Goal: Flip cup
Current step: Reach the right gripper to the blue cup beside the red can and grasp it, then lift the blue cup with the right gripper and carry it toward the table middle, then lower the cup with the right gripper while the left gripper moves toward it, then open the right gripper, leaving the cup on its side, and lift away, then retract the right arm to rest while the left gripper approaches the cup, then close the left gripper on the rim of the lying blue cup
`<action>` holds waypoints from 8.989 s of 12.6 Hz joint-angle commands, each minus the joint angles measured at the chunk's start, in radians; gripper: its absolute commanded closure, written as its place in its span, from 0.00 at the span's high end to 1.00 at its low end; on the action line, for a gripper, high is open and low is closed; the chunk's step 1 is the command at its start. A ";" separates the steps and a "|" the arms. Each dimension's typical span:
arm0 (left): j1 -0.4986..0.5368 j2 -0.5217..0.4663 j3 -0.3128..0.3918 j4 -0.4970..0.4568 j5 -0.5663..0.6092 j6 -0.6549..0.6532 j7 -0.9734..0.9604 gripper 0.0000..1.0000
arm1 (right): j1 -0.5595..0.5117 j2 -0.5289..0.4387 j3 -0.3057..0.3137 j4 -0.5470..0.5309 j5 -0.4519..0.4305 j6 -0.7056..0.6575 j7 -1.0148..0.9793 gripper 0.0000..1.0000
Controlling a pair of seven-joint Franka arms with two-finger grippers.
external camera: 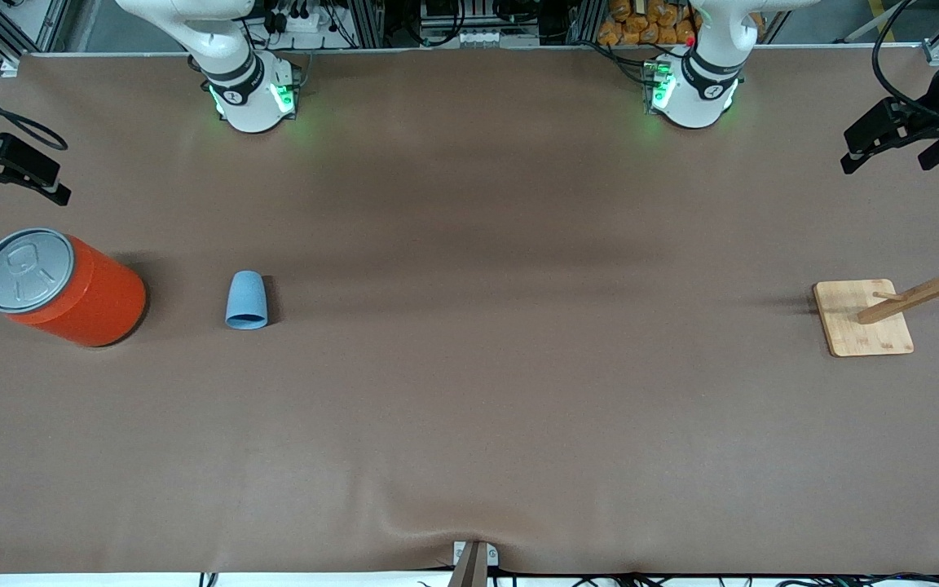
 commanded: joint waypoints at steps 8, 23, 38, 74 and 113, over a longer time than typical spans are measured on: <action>0.024 0.017 -0.002 0.027 0.022 -0.029 0.010 1.00 | 0.001 0.057 0.019 0.010 -0.012 -0.053 -0.086 1.00; 0.023 0.015 -0.010 0.023 0.022 -0.047 0.013 1.00 | 0.139 0.265 0.025 -0.723 0.031 0.708 -0.109 1.00; 0.026 0.020 -0.010 0.017 0.020 -0.047 0.012 1.00 | 0.109 0.400 0.049 -0.500 0.061 0.579 -0.201 0.00; 0.027 0.300 -0.006 -0.055 -0.320 -0.023 0.010 1.00 | 0.808 0.840 0.190 0.260 -0.366 0.459 -0.352 1.00; -0.261 0.808 -0.074 -0.220 -1.231 0.548 0.852 0.81 | 0.009 -0.089 -0.010 -0.214 0.050 0.118 0.019 1.00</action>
